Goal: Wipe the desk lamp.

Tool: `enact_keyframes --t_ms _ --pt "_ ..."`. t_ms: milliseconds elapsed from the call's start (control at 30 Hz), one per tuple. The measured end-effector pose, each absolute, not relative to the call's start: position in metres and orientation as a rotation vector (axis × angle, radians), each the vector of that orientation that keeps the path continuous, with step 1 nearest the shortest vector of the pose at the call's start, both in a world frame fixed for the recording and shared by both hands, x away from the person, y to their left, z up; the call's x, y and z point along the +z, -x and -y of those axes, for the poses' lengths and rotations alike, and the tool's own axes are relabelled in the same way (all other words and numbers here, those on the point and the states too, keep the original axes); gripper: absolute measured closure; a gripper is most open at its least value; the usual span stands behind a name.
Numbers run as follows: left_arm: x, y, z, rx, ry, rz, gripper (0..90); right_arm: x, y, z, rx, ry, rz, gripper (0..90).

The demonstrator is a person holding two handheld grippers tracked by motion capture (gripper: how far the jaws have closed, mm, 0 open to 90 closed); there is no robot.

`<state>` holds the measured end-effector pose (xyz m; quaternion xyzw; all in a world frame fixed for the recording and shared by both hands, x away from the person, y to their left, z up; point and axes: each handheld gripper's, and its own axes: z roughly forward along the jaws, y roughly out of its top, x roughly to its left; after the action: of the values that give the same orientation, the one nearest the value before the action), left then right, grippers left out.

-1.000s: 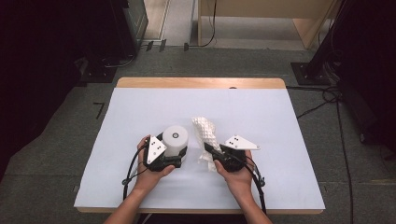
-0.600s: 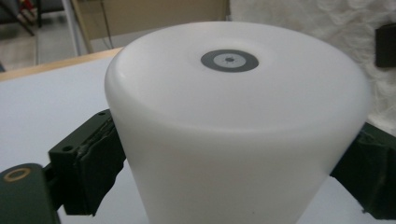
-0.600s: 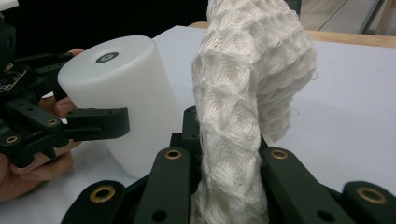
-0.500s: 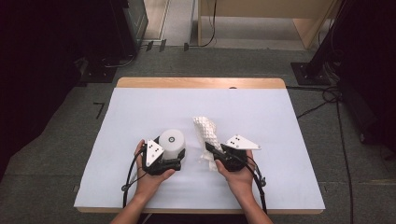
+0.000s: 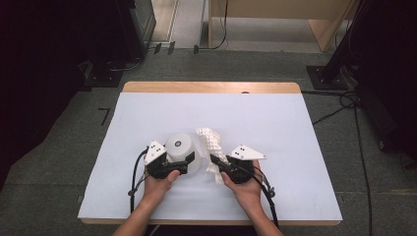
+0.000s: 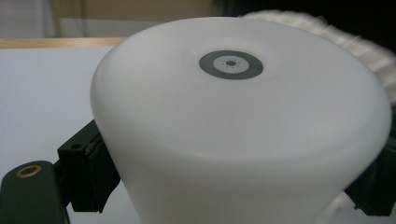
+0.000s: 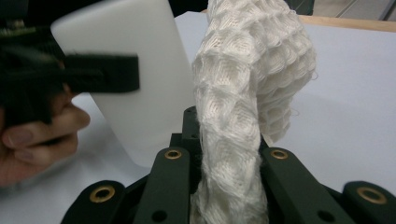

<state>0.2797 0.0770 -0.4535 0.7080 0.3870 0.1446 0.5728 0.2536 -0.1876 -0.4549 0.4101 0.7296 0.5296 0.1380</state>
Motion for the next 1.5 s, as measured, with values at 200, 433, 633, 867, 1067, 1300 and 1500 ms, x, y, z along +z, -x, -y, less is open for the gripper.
enact_keyframes --t_ms 200,433,633,867,1067,1300,1500 --pt "-0.445 -0.274 -0.075 0.301 -1.674 -0.781 8.8 -0.457 -0.249 0.174 1.542 -1.143 -2.168 78.8" --pt "-0.452 -0.272 -0.063 0.3 -1.779 -0.732 8.9 -0.441 -0.244 0.176 1.598 -1.106 -2.133 79.2" --pt "-0.45 -0.269 -0.061 0.3 -1.787 -0.692 8.9 -0.43 -0.244 0.183 1.622 -1.068 -2.102 79.2" --pt "-0.446 -0.275 -0.074 0.319 -1.748 -0.742 8.9 -0.46 -0.249 0.17 1.53 -1.123 -2.203 79.2" --pt "-0.45 -0.276 -0.072 0.336 -1.783 -0.741 8.9 -0.457 -0.247 0.166 1.538 -1.112 -2.199 79.2" --pt "-0.456 -0.27 -0.057 0.381 -1.838 -0.712 8.9 -0.44 -0.245 0.179 1.586 -1.099 -2.12 79.2" --pt "-0.457 -0.272 -0.058 0.565 -1.813 -0.755 8.8 -0.445 -0.25 0.184 1.569 -1.123 -2.115 79.1"
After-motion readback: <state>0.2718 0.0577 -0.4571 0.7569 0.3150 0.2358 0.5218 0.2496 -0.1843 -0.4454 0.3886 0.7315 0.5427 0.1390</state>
